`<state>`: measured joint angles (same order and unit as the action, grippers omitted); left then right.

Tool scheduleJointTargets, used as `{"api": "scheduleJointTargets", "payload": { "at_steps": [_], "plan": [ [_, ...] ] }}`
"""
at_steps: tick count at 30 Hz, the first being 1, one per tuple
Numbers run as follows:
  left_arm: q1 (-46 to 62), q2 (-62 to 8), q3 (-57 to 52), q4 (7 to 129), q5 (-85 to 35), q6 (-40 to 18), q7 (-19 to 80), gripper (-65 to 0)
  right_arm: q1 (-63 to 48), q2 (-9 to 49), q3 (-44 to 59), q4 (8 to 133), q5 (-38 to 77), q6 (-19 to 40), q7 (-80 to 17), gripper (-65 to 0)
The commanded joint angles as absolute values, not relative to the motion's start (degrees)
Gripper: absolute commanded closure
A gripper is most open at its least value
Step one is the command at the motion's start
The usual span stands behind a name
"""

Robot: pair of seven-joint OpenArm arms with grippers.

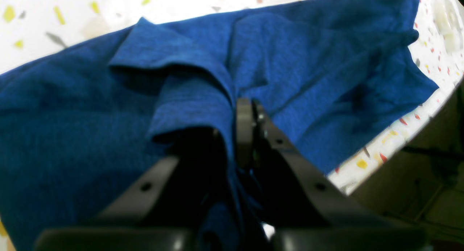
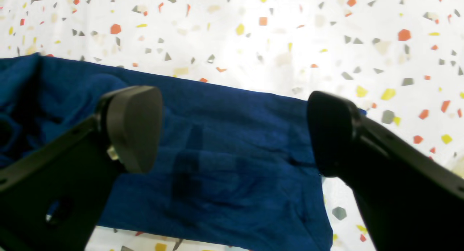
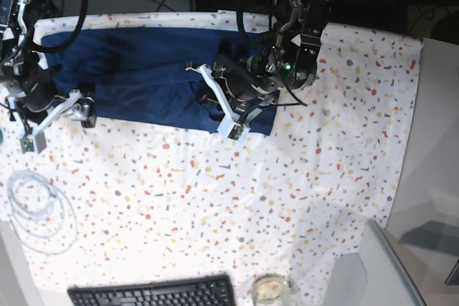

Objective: Layout the t-shirt on the table in an organized manner, then fold the t-shirt properly
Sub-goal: 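Fold the lifted end over toward the right gripper with both grippers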

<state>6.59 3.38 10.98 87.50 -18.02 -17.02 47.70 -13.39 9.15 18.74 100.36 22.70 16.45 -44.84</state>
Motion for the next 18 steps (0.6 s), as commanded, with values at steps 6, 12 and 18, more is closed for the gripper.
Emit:
{"api": "scheduleJointTargets", "payload": {
  "at_steps": [6, 12, 18],
  "plan": [
    [4.7, 5.3, 14.2, 87.7, -19.3, -17.5, 46.5, 0.0, -13.0, 9.8, 18.9, 101.1, 23.3, 16.7, -43.6, -59.1],
    [4.1, 6.4, 16.9, 87.1, -18.9, -17.5, 46.5, 0.0, -13.0, 9.9, 18.9, 101.1, 23.1, 16.7, -43.6, -59.1],
    [4.0, 6.5, 18.3, 87.0, -18.9, -17.5, 46.5, 0.0, -12.9, 9.9, 18.9, 101.1, 23.1, 16.7, -43.6, -59.1]
  ]
}}
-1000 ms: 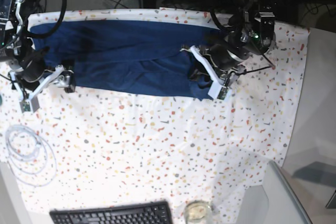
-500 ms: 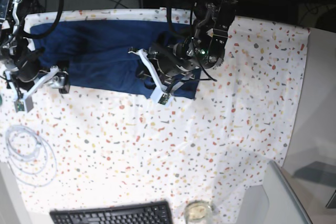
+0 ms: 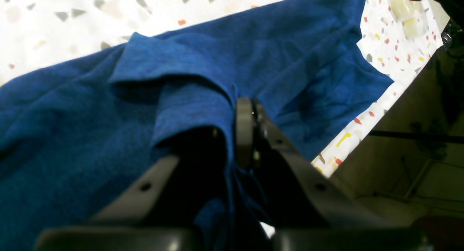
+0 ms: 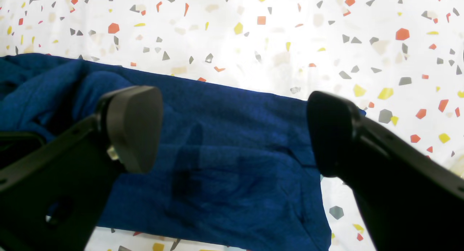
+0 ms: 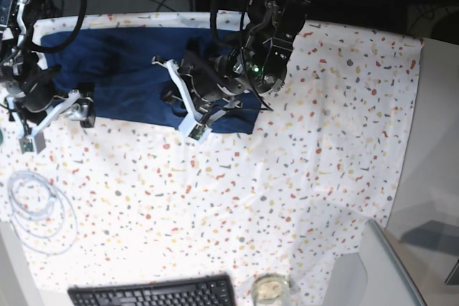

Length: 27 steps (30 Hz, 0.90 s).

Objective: Layout the t-shirt on the table in an organized manner, then fold the t-shirt properly
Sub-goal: 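Fold the lifted end over toward the right gripper with both grippers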

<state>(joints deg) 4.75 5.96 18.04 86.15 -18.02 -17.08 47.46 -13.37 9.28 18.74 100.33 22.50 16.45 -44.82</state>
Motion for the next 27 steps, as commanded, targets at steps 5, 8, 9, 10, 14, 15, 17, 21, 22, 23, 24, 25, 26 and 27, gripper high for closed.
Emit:
{"api": "scheduleJointTargets", "payload": {
  "at_steps": [5, 8, 9, 10, 14, 15, 17, 21, 22, 23, 24, 25, 26, 27],
  "plan": [
    [4.0, 6.5, 18.3, 85.3, -19.1, -17.5, 46.5, 0.0, -12.9, 9.9, 18.9, 101.1, 23.1, 16.7, -43.6, -59.1],
    [3.5, 6.5, 18.4, 84.5, -19.5, -17.5, 46.5, 0.0, -12.9, 9.9, 18.9, 101.1, 23.1, 16.7, -43.6, -59.1],
    [3.5, 6.5, 18.4, 84.5, -19.5, -17.5, 46.5, 0.0, -12.9, 9.9, 18.9, 101.1, 23.1, 16.7, -43.6, -59.1],
    [3.4, 6.6, 18.4, 84.5, -19.5, -17.5, 46.5, 0.0, -12.9, 9.9, 18.9, 101.1, 23.1, 16.7, -43.6, -59.1],
    [2.9, 7.7, 18.4, 84.5, -19.0, -17.5, 46.5, 0.0, -12.9, 9.9, 18.9, 101.1, 23.1, 16.7, -43.6, -59.1],
    [2.9, 7.8, 18.4, 84.5, -19.0, -17.5, 46.5, 0.0, -12.9, 9.9, 18.9, 101.1, 23.1, 16.7, -43.6, -59.1],
    [2.9, 8.2, 18.4, 84.5, -19.1, -17.5, 46.5, 0.0, -12.9, 9.9, 18.9, 101.1, 23.1, 16.7, -43.6, -59.1],
    [2.9, 8.7, 18.5, 83.0, -18.9, -17.5, 46.5, 0.0, -12.9, 9.9, 18.9, 101.1, 23.1, 16.7, -43.6, -59.1],
    [2.8, 8.7, 18.5, 82.6, -18.9, -17.5, 46.5, 0.0, -12.9, 9.9, 18.9, 101.1, 23.1, 16.7, -43.6, -59.1],
    [2.8, 8.7, 18.5, 82.2, -18.9, -17.5, 46.5, 0.0, -12.8, 9.9, 18.9, 101.1, 23.1, 16.7, -43.6, -59.1],
    [2.3, 8.7, 18.6, 81.9, -18.9, -17.5, 46.5, 0.0, -12.8, 9.9, 18.9, 101.1, 23.1, 16.7, -43.6, -59.1],
    [2.3, 8.7, 18.9, 81.5, -18.9, -17.5, 46.5, 0.0, -12.8, 9.9, 18.9, 101.1, 23.1, 16.7, -43.6, -59.1],
    [2.2, 8.6, 19.9, 81.2, -18.9, -17.5, 46.5, 0.0, -12.7, 9.9, 18.9, 101.1, 23.1, 16.7, -43.6, -59.1],
    [2.1, 8.6, 21.0, 81.0, -18.9, -17.5, 46.5, 0.0, -12.7, 9.9, 18.9, 101.1, 23.1, 16.7, -43.6, -59.1]
  ]
}}
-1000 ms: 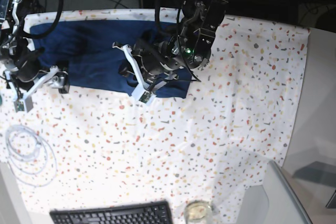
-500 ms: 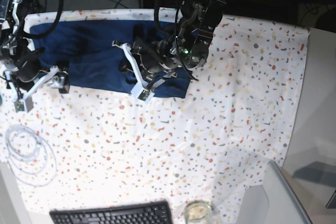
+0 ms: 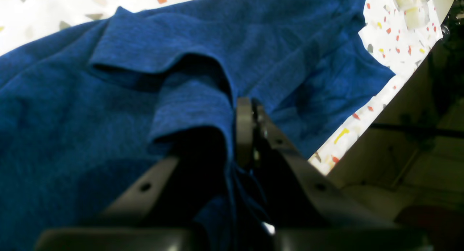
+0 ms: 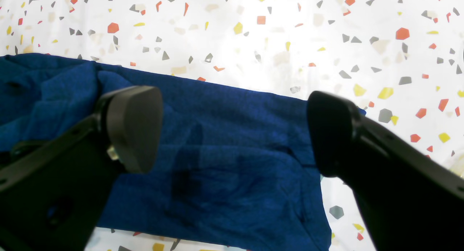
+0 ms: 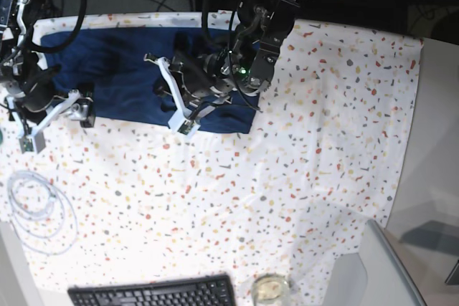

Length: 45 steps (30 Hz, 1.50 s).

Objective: Layout the t-shirt on the table in an organized manner, then fold the t-shirt properly
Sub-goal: 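Fold the lifted end over toward the right gripper with both grippers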

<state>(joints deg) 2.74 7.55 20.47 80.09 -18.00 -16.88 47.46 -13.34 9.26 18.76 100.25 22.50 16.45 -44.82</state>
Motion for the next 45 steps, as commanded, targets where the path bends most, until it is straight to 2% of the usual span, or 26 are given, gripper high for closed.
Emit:
{"api": "scheduleJointTargets", "payload": {
  "at_steps": [1, 29, 31, 33, 36, 38, 45],
  "plan": [
    [2.1, 8.6, 21.5, 81.0, -18.9, -17.5, 46.5, 0.0, -12.7, 9.9, 18.9, 101.1, 23.1, 16.7, -43.6, -59.1],
    [0.8, 8.7, 22.6, 80.9, -19.5, -15.9, 46.7, 0.0, -12.6, 9.9, 18.9, 101.1, 23.2, 16.7, -43.6, -59.3],
    [0.8, 8.7, 22.7, 80.9, -19.5, -15.9, 46.8, -14.8, -12.7, 9.9, 18.9, 101.1, 23.2, 16.7, -43.6, -59.3],
    [0.7, 8.7, 24.5, 80.9, -19.5, -15.9, 46.8, -26.7, -12.8, 9.9, 18.9, 101.1, 23.2, 16.7, -43.6, -59.3],
    [-0.5, 8.6, 28.5, 80.8, -19.5, -15.9, 47.0, -38.3, -12.8, 9.9, 18.9, 101.1, 23.2, 16.7, -43.6, -59.3],
    [-0.8, 8.6, 31.0, 80.8, -19.5, -15.9, 47.0, -41.6, -12.8, 9.9, 18.9, 101.1, 23.2, 16.7, -43.6, -59.3],
    [-1.7, 8.9, 32.8, 80.8, -19.6, -15.9, 46.8, -41.6, -12.9, 9.9, 19.0, 101.1, 23.2, 16.7, -43.6, -59.0]
  ]
}}
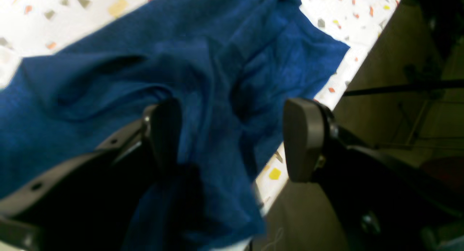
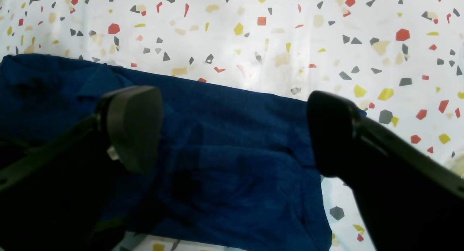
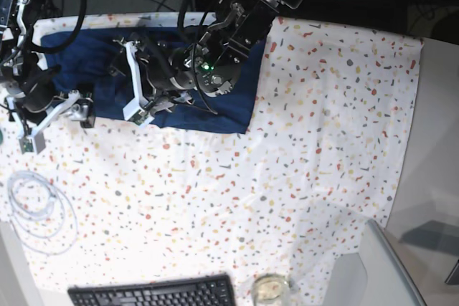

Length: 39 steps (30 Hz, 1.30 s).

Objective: Layout the t-shirt on the table in an organized manner, then fold the t-shirt properly
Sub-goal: 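Fold the lifted end over toward the right gripper with both grippers, then release the fold and move the right gripper to the folded edge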

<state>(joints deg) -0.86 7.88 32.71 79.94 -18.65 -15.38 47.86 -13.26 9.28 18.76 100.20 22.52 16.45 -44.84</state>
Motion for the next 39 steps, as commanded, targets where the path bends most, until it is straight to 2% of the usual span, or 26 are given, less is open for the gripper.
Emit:
{"api": "scheduleJointTargets", "payload": {
  "at_steps": [1, 5, 8, 11, 13, 17, 19, 21, 23, 26, 31, 34, 36, 39],
  "plan": [
    [-1.9, 8.9, 32.8, 80.8, -19.6, -15.9, 46.8, -41.6, -12.9, 9.9, 19.6, 101.1, 23.2, 16.7, -43.6, -59.0],
    [-2.0, 8.9, 32.7, 81.5, -19.6, -15.9, 47.0, -39.3, -12.6, 9.7, 24.7, 101.2, 23.3, 16.7, -43.6, -59.1],
    [-2.0, 8.7, 32.3, 83.4, -21.8, -15.9, 47.1, -32.7, -12.4, 9.8, 27.3, 101.2, 23.3, 16.7, -43.6, -59.3],
    [-1.5, 6.6, 31.6, 87.5, -23.3, -15.2, 47.2, -15.1, -12.4, 9.8, 28.7, 101.2, 23.3, 16.7, -43.6, -59.3],
    [0.1, 4.2, 30.3, 91.6, -23.5, -11.3, 47.2, 0.0, -12.5, 9.8, 28.6, 101.2, 23.3, 16.7, -43.6, -59.3],
    [3.7, -1.3, 28.0, 99.9, -23.3, -3.2, 47.2, 0.0, -13.1, 9.8, 28.1, 101.2, 23.3, 16.7, -43.6, -58.7],
    [5.8, -5.1, 26.3, 103.9, -23.4, -0.1, 47.1, 0.0, -14.3, 9.5, 27.5, 101.9, 23.3, 19.6, -43.7, -58.5],
    [8.2, -8.5, 22.3, 106.5, -23.5, 0.6, 46.8, 0.0, -15.8, 9.4, 24.4, 104.8, 23.3, 25.0, -43.7, -58.5],
    [11.5, -10.7, 15.4, 108.0, -23.6, 0.3, 46.7, 0.0, -17.9, 8.0, 20.0, 108.1, 22.9, 26.9, -43.6, -58.5],
    [16.3, -11.9, 1.9, 108.4, -23.6, -3.4, 46.7, 0.0, -21.1, 7.2, 12.1, 112.0, 22.9, 26.6, -43.4, -58.5],
    [21.2, -11.5, -22.6, 106.4, -23.6, -15.3, 46.7, 0.0, -23.5, 7.6, -0.3, 112.7, 22.7, 26.6, -43.2, -58.5],
    [21.5, -11.5, -33.4, 103.2, -23.6, -21.1, 46.9, 0.0, -23.3, 7.6, -4.7, 112.0, 20.4, 26.6, -43.2, -58.5],
    [21.5, -11.5, -38.6, 101.0, -23.5, -23.6, 46.9, 0.0, -23.3, 7.6, -8.0, 111.9, 17.2, 26.5, -43.2, -58.4],
    [21.5, -11.6, -44.7, 97.8, -23.3, -24.3, 46.8, 0.0, -23.2, 7.3, -13.9, 111.3, 11.3, 24.4, -43.2, -58.4]
  ]
}}
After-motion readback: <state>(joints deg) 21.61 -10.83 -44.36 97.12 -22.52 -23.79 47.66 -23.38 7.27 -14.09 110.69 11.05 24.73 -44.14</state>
